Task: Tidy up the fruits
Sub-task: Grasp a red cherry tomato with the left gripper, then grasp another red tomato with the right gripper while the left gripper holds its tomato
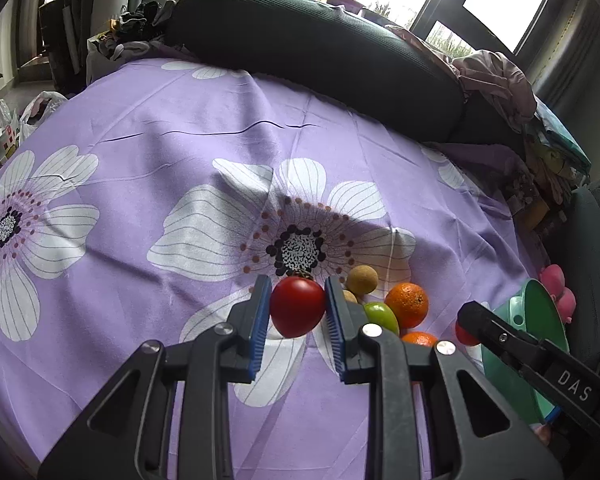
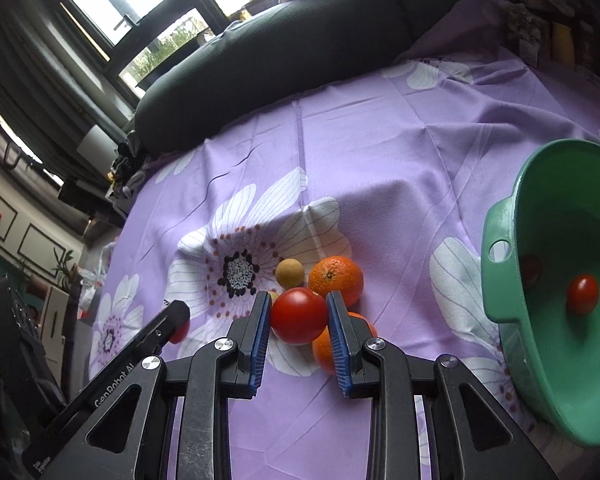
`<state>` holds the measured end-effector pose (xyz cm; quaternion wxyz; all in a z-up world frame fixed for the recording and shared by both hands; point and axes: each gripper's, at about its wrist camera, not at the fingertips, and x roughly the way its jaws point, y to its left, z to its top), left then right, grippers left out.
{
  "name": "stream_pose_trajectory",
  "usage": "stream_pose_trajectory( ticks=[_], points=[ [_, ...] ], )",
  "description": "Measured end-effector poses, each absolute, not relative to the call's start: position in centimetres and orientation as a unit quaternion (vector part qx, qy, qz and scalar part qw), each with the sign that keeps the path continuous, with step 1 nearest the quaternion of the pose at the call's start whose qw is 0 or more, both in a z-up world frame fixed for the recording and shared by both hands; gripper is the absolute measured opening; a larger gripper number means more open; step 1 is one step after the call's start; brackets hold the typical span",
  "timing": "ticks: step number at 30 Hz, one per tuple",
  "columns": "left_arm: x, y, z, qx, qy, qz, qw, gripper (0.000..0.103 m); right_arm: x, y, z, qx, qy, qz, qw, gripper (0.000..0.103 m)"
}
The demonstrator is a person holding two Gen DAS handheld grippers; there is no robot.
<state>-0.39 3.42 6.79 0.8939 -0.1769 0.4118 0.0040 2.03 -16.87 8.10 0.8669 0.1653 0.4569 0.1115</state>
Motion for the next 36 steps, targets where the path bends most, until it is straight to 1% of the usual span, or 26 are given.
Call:
stream_pose_trajectory(
  ticks=[6, 13, 21, 36],
  points=[
    [-0.8, 2.3, 7.2, -0.169, 0.403, -0.005, 0.9, 0.027, 2.1, -17.1, 7.5, 0.177, 0.465, 0.098, 0.862, 0.03],
    [-1.1, 0.4, 7.7, -0.157, 0.397, -0.033, 0.904, 0.027, 0.9, -17.6, 8.9, 0.169, 0.442, 0.095, 0.876, 0.03],
    [-1.5, -1.8, 8.0, -0.133, 0.394, -0.052, 0.908, 0.027, 0.7, -18.6, 9.3, 0.17, 0.436, 0.079, 0.88, 0.03],
    [-2.1, -4.1, 8.5, -0.119, 0.387, -0.083, 0.911, 0.027, 0.1, -19.9, 10.1, 0.172, 0.42, 0.056, 0.889, 0.03]
  ],
)
